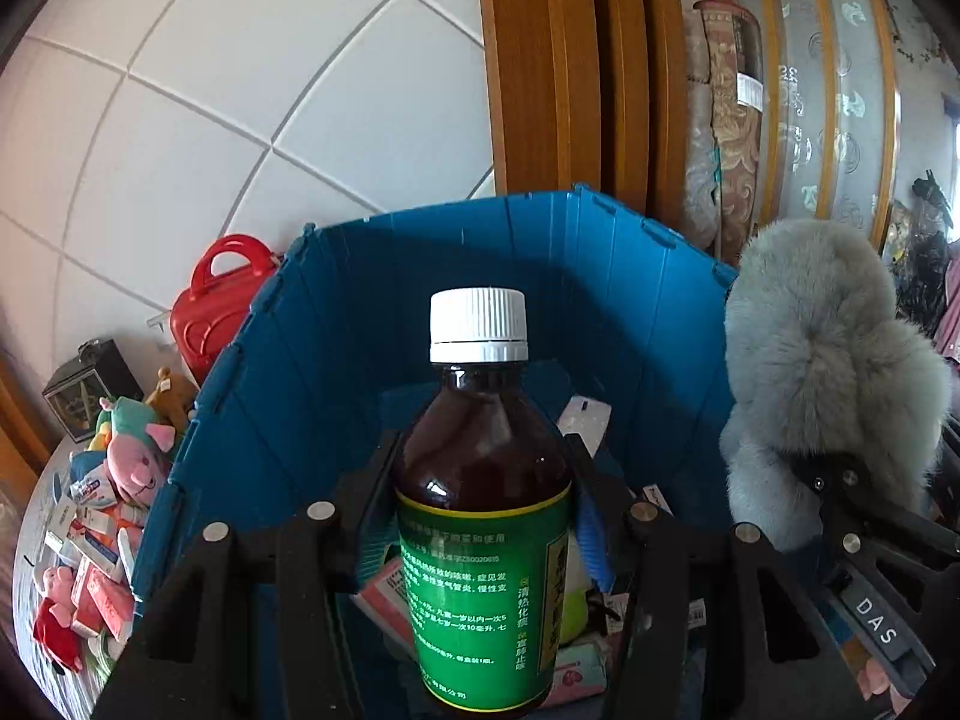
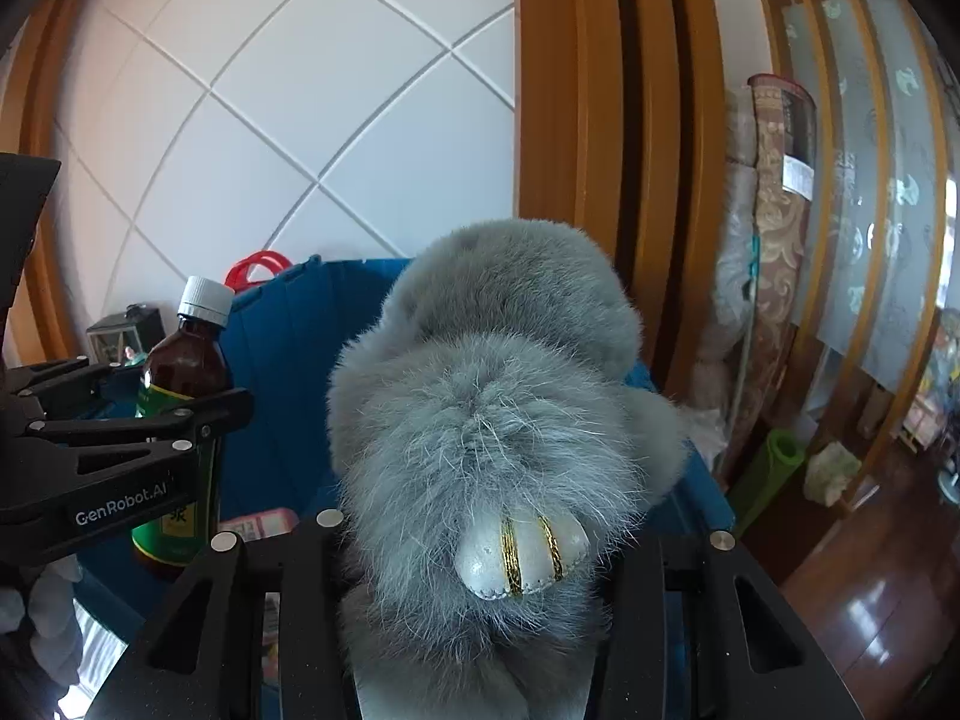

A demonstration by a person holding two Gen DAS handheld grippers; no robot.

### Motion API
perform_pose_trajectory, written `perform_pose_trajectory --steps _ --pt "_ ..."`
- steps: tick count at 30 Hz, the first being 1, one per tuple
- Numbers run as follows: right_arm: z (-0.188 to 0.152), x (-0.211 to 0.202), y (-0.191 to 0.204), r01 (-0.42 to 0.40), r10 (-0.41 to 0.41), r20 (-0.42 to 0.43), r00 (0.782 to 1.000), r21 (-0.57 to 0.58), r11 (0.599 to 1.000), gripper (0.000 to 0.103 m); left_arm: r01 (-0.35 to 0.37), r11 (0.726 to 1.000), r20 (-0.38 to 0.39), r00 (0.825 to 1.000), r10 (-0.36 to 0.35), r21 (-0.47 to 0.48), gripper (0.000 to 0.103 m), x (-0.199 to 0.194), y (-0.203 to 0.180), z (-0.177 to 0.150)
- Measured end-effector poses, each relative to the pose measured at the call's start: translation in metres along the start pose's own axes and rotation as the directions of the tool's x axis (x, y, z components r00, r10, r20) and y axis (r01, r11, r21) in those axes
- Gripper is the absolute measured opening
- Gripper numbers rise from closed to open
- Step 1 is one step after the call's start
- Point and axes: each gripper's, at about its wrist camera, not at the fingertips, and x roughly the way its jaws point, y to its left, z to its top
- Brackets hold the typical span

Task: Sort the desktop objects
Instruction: 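Carry the brown bottle and grey plush over the crate and open both tools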

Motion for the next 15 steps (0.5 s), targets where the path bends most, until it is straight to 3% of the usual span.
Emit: perform_pose_trajectory --steps 7,11,15 --pt "-0.009 0.015 -0.008 -0.032 0.031 -0.048 0.998 -0.018 0.999 0.042 -0.029 0.999 -0.013 1.0 0.028 -0.032 0.052 0.001 0.003 0.001" --pt "-0.01 0.013 -0.006 -0.045 0.043 -0.04 0.998 -0.037 0.998 0.043 -0.044 0.998 -0.007 0.999 0.044 -0.038 0.072 0.0 0.003 0.002" --pt "-0.011 0.013 -0.006 -0.059 0.057 -0.044 0.997 -0.036 0.998 0.046 -0.056 0.998 0.001 0.998 0.056 -0.038 0.079 -0.001 0.004 0.001"
